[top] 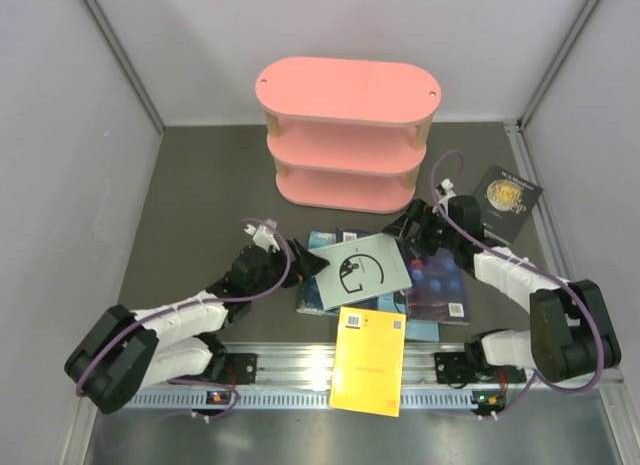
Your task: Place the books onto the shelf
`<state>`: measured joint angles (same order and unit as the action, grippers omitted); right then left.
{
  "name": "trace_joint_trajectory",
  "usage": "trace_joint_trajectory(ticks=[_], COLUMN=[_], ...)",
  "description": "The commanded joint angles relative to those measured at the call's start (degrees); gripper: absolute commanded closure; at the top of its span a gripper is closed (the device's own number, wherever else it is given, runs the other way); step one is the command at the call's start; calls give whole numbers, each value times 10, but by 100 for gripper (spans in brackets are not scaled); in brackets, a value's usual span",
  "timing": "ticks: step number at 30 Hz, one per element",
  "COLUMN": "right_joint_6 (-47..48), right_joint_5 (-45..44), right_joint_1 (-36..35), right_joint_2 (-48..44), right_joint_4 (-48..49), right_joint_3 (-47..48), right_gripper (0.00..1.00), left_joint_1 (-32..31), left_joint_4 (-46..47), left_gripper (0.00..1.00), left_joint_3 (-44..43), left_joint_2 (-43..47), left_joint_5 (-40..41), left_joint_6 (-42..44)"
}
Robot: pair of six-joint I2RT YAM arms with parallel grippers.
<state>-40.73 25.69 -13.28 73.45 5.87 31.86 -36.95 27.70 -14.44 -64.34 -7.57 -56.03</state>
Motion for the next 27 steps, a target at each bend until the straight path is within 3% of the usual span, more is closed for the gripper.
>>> trace_joint_trajectory(ticks=[1, 7, 12, 15, 16, 19, 20, 21, 22, 26, 27], right_joint_6=[-15, -36, -47, -50, -50, -45, -45, -41, -38, -16, 5], right_joint_5=[3, 1, 4, 5, 6, 6, 6, 6, 4, -19, -42], right_joint_1=[-44, -78, -97, -102, -102, -102, -102, -102, -101, -101, -100], right_joint_2=[29, 51, 66, 64, 60, 50, 43, 39, 28, -19, -30], right_joint_4=[-10, 32, 49, 49, 47, 37, 29, 24, 18, -47, -102], right_joint_3=[-35, -55, -52, -51, -51, -51, -51, -51, -51, -36, -16], right_gripper=[9, 12, 15, 17, 19, 22, 22, 22, 22, 15, 12], left_joint_1=[-3, -3, -14, -33, -37, -51, -51, -51, -51, -51, -51], left_joint_4=[88, 103, 158, 211, 239, 269, 268, 263, 249, 96, 1], left_gripper=[9, 16, 25, 38, 50, 72, 87, 97, 100, 100, 100], left_joint_3=[0, -2, -2, -4, -5, -12, -20, -25, -36, -97, -116], left_joint_2=[12, 12, -58, -101, -111, -132, -134, -128, -120, -43, -6], left_joint_5=[-26, -43, -63, -66, -67, -73, -75, -78, -77, -60, -52], left_joint_6=[-19, -21, -36, -53, -61, -73, -74, -73, -69, -15, 2])
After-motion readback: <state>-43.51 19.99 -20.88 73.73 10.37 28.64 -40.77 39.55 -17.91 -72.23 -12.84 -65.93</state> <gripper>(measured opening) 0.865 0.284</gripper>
